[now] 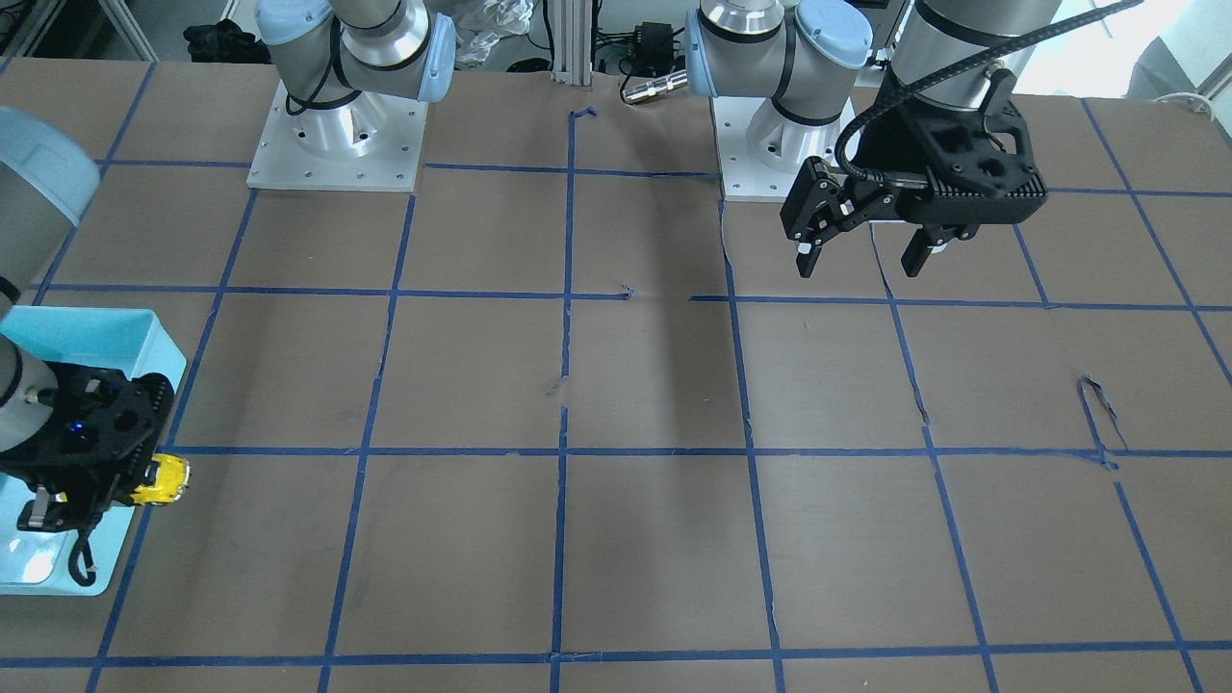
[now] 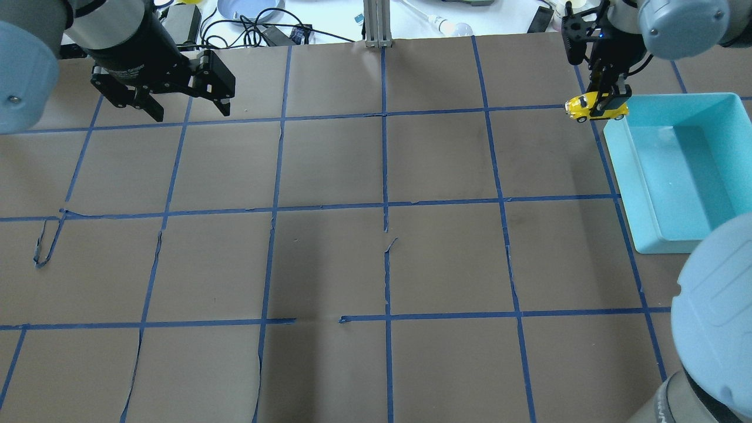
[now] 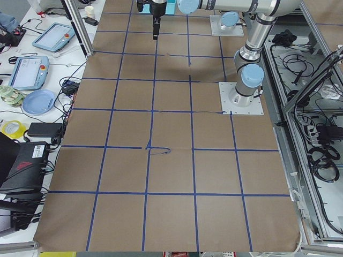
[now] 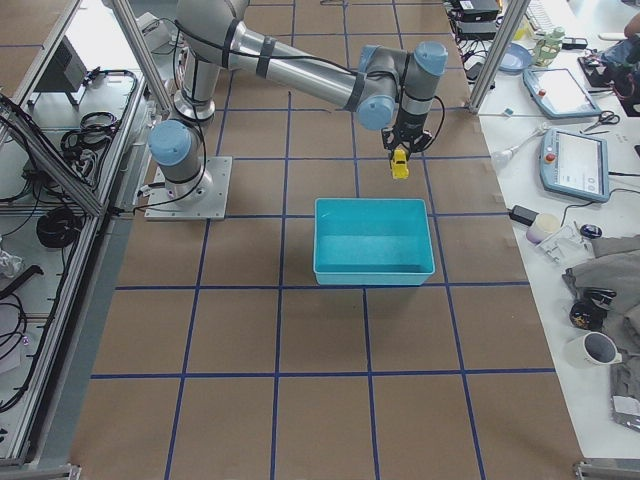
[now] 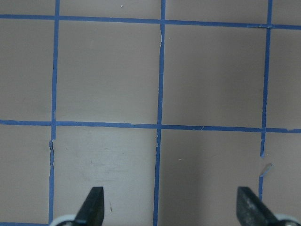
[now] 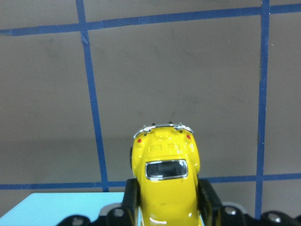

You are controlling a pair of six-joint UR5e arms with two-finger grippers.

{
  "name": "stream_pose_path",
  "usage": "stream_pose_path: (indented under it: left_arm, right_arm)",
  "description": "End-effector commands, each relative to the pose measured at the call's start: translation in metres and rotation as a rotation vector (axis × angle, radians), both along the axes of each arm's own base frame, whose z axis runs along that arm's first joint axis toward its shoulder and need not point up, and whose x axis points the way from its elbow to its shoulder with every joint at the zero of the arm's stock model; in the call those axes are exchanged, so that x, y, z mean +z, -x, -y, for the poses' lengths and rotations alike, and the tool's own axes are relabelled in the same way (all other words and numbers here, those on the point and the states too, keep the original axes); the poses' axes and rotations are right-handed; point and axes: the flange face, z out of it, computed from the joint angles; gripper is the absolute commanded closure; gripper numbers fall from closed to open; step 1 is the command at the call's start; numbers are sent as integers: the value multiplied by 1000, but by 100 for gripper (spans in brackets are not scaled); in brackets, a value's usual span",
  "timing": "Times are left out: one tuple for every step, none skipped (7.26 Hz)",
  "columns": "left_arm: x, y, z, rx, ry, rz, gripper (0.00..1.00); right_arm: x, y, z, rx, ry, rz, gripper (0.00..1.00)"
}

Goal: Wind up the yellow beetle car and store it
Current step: 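Lift the car and carry it into the blue tray with the right gripper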

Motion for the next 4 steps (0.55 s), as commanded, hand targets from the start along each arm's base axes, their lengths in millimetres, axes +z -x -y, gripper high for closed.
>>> stream_pose_path:
  left_arm:
    - [0,-2,1,4,0,-2,0]
    - [0,-2,1,4,0,-1,0]
    - [0,-2,0,5,0,0,0]
    - [0,-2,0,3,0,1,0]
  right_arm:
    - [22,67,-23,-90,-46,-9,100]
    - [17,113,-31,-119,-61,0,100]
    - [13,138,-35,-74,-64,2,100]
    - [2,148,-40,-67,-86,3,100]
